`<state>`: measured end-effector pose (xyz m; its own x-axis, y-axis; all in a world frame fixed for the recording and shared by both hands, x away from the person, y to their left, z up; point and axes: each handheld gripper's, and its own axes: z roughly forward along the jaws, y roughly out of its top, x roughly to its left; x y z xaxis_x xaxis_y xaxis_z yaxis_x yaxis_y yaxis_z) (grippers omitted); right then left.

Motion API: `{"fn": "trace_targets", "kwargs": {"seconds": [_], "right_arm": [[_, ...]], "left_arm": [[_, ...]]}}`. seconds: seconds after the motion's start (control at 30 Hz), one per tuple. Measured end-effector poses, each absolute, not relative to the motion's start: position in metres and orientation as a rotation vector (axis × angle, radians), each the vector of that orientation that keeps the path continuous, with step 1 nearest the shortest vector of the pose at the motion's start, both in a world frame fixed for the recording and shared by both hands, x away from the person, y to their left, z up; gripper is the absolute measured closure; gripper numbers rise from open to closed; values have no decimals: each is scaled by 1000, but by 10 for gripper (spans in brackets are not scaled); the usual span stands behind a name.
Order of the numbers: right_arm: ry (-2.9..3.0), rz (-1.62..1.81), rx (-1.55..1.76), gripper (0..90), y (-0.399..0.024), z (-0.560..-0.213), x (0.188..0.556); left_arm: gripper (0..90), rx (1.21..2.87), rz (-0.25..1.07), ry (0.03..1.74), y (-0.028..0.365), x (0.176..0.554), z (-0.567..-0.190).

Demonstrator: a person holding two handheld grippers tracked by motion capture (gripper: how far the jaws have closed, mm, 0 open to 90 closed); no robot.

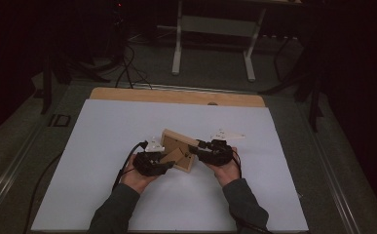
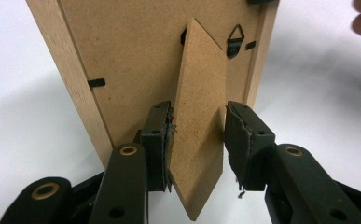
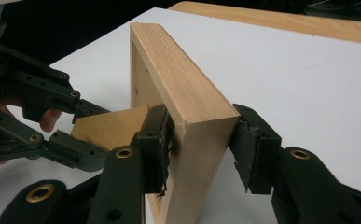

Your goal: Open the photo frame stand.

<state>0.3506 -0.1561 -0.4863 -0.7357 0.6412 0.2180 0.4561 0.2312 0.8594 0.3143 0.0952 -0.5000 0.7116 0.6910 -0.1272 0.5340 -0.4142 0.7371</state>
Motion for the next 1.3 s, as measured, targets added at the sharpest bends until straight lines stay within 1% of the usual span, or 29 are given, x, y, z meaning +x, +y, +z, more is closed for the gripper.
{"fn": "trace_targets", "kwargs": {"seconds": [0.3, 0.5, 0.63, 0.9, 1.0, 1.1, 1.3], "right_arm": [[2299, 1467, 1007, 588, -155, -482, 347], [2300, 1444, 980, 592, -153, -481, 344], [2301, 1432, 964, 595, -152, -481, 342], [2306, 1420, 937, 600, -149, -479, 337], [2315, 1422, 927, 601, -149, -480, 336], [2322, 1420, 911, 601, -148, -480, 335], [2328, 1389, 864, 601, -145, -479, 328]], "left_arm": [[619, 2119, 305, 936, 90, 317, -503], [588, 2160, 344, 920, 87, 315, -504], [579, 2155, 332, 930, 89, 315, -505], [509, 2122, 320, 925, 92, 315, -504], [504, 2108, 326, 924, 93, 314, -502], [536, 2103, 337, 917, 95, 313, -500], [668, 2124, 354, 927, 97, 311, -498]]}}
